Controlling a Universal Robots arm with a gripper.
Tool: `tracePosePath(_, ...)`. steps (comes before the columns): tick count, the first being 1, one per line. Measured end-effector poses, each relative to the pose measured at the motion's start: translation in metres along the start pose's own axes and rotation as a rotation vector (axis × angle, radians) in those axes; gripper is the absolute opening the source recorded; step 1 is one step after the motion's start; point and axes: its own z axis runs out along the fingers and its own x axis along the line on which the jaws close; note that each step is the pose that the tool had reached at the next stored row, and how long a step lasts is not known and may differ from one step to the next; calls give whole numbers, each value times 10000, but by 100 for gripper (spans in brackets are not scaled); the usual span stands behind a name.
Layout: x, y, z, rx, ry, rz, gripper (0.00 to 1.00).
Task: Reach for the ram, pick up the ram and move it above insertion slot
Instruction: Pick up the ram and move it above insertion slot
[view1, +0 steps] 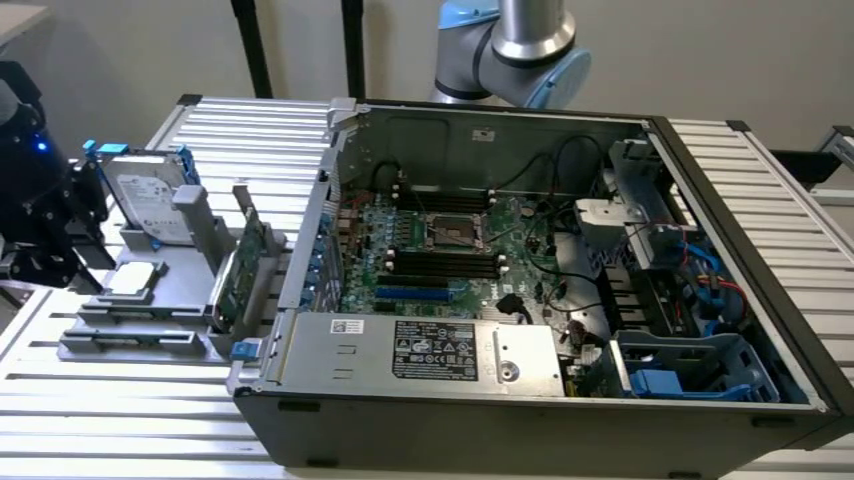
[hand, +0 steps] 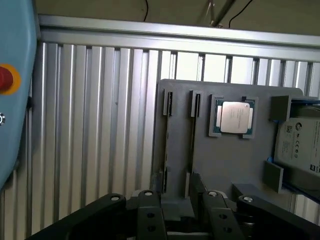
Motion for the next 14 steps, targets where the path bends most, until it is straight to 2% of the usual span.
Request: tracePosePath(14, 9, 9, 254, -1, 1, 3, 36)
